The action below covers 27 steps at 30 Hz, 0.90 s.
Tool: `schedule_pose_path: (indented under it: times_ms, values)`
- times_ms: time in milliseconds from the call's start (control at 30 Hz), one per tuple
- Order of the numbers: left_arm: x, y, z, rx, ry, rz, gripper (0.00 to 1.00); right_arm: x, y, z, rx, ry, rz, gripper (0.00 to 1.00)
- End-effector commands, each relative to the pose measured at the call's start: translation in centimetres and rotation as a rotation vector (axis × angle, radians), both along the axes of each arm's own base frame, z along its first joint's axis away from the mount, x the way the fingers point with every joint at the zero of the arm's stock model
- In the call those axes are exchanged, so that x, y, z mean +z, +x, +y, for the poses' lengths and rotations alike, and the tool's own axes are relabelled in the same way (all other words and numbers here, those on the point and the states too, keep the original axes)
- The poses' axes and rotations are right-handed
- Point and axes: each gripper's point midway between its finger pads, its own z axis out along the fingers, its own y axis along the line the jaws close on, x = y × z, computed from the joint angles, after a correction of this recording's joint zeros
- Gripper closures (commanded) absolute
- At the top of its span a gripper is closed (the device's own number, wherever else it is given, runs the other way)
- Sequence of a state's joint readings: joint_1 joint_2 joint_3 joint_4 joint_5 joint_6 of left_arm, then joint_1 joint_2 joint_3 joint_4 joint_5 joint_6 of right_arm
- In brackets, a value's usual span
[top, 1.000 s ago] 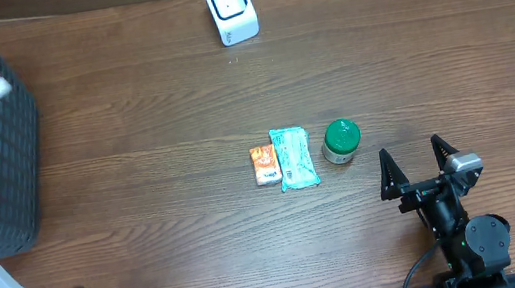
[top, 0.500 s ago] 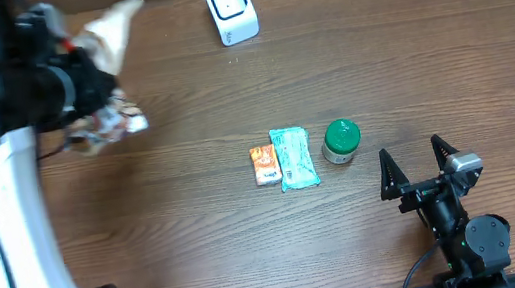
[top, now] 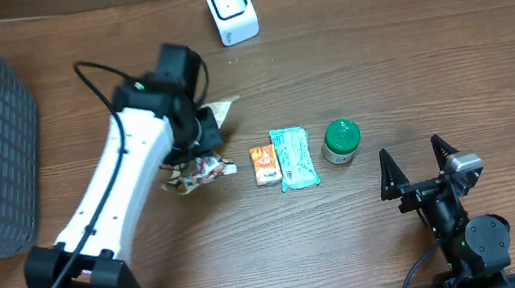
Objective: Scan the item barcode
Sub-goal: 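Lift the snacks out and lower them onto the table centre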
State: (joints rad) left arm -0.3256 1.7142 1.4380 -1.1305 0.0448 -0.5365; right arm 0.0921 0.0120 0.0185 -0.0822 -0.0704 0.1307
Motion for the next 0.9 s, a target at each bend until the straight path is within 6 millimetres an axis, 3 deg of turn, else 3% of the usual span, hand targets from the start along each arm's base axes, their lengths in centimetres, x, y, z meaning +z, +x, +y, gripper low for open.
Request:
schedule_pose_path:
  times_ms: [0, 267, 467, 600, 867]
  values:
    - [-3.0, -0.7, 0.3, 0.098, 0.061, -0.005, 0.96, -0.3, 0.0, -0.2, -0.013, 0.004, 0.0, 0.0]
    - [-6.4, -0.8, -0.7, 0.07, 0.043, -0.043, 0.95, -0.3, 0.0, -0.2, -0.013, 0.004, 0.0, 0.0]
    - [-7.1, -1.2, -0.6, 0.066, 0.048, -0.034, 0.7, -0.3, 0.0, -0.2, -0.013, 0.004, 0.0, 0.0]
    - [-7.1, -1.3, -0.6, 0.065, 0.048, -0.033, 0.49, -0.3, 0.0, -0.2, -0.013, 0.004, 0.0, 0.0]
    - [-7.1, -1.2, -0.5, 0.058, 0.052, -0.035, 0.48, -0.3, 0.0, -0.2, -0.013, 0.004, 0.0, 0.0]
